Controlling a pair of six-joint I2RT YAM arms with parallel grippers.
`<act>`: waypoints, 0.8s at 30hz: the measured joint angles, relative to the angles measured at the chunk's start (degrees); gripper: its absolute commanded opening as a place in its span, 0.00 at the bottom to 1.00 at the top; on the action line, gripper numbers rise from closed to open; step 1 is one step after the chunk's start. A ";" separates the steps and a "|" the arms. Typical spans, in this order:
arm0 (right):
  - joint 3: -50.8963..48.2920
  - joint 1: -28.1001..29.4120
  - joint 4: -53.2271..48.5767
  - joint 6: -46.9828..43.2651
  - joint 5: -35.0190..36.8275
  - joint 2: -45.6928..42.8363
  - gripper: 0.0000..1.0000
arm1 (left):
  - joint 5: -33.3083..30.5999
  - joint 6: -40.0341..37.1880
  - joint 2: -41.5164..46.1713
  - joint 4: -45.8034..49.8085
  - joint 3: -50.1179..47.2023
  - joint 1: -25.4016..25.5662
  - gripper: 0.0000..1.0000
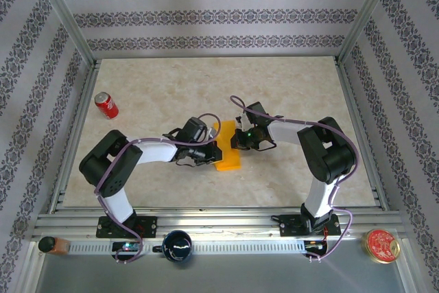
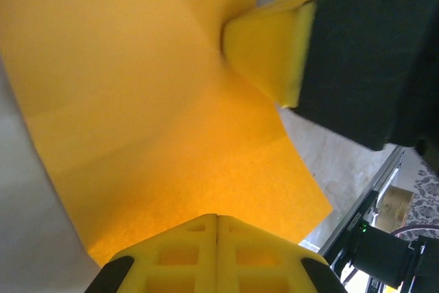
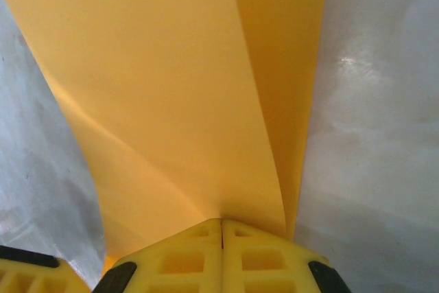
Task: Fold a paper plane with a square sheet of paper (pick it up from the middle)
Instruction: First fold the square sheet of paper in half at the center of the table.
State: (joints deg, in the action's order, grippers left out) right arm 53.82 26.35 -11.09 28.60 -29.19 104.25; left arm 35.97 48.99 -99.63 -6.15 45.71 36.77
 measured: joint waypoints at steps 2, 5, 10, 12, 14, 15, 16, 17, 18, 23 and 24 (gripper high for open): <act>-0.02 0.00 -0.04 0.00 0.11 -0.11 0.00 | -0.66 -0.55 -0.02 0.55 -1.01 0.00 0.05; -0.24 0.00 0.00 0.15 0.24 -0.26 0.00 | -1.36 -1.20 -0.02 0.70 -2.91 -0.02 0.06; -0.37 0.00 0.02 0.15 0.24 -0.31 0.00 | -1.07 -1.55 0.26 -1.03 -3.89 -0.02 0.06; -0.37 0.00 0.02 0.15 0.22 -0.33 0.00 | -1.29 -1.70 0.61 -0.92 -4.04 -0.02 0.07; -0.37 0.00 0.00 0.15 0.22 -0.35 0.00 | -1.75 -1.90 1.51 0.26 -4.26 -0.02 0.08; -0.37 0.00 0.02 0.15 0.24 -0.35 0.00 | -1.84 -1.92 2.05 0.96 -4.26 -0.02 0.09; -0.39 0.00 0.02 0.15 0.24 -0.37 0.00 | -1.90 -1.95 2.80 1.53 -4.26 0.00 0.09; -0.44 0.00 0.04 0.15 0.24 -0.37 0.00 | -1.90 -1.92 3.61 1.86 -4.26 0.00 0.09; -0.44 0.00 0.04 0.15 0.24 -0.37 0.00 | -1.86 -1.90 4.28 1.86 -4.26 -0.02 0.09; -0.48 0.00 0.11 0.15 0.24 -0.39 0.00 | -0.98 -0.68 5.27 -0.13 -4.24 0.00 0.10; -0.48 0.00 0.13 0.15 0.24 -0.39 0.00 | -0.76 -0.52 5.03 -0.57 -4.24 0.04 0.10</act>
State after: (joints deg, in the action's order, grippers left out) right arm 53.34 26.35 -10.96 28.75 -28.95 103.85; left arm 35.20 48.47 -94.61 -6.72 41.47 36.82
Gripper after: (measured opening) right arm 0.064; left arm 0.095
